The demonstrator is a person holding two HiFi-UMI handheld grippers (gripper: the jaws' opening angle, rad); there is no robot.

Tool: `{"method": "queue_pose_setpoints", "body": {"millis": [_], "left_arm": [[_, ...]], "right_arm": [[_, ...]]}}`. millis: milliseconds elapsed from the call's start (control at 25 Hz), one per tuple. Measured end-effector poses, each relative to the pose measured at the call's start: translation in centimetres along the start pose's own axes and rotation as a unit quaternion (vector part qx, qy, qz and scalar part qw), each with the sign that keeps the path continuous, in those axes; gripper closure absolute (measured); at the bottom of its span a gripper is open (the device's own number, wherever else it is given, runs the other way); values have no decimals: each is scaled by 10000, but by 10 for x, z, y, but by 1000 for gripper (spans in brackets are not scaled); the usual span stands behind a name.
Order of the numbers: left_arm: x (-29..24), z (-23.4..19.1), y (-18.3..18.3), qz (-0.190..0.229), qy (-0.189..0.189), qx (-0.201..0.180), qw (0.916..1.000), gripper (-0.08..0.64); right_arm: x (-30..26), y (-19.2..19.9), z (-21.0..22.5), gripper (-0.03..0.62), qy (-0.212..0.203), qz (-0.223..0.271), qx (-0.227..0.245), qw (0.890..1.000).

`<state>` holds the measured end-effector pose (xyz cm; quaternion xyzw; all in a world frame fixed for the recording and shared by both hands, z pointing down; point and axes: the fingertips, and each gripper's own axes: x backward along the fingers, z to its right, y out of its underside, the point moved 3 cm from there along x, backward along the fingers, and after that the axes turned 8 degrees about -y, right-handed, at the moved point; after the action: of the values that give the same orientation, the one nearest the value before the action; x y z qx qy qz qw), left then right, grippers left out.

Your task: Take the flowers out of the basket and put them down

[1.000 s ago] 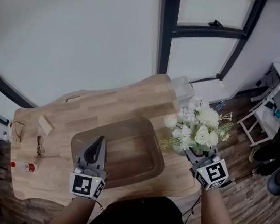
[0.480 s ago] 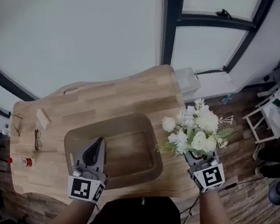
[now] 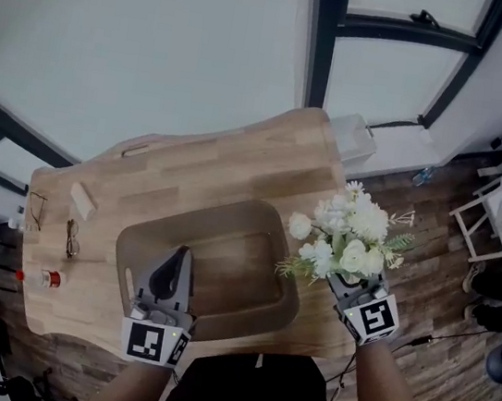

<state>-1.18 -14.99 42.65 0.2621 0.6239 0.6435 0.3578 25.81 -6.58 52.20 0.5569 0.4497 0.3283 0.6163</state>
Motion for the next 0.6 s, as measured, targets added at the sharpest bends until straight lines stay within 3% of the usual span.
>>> {"method": "queue_pose_setpoints", "body": {"millis": [240,600], "left_arm": [[4,-9,1,-119,-206,-35,9997,555],[9,0,1,-164,-211,-9,9996,555]], "right_arm": [[-14,11,0,351,-79,44,-90,9999],[-16,28,-2,351,-194,86,-37,9998]]}}
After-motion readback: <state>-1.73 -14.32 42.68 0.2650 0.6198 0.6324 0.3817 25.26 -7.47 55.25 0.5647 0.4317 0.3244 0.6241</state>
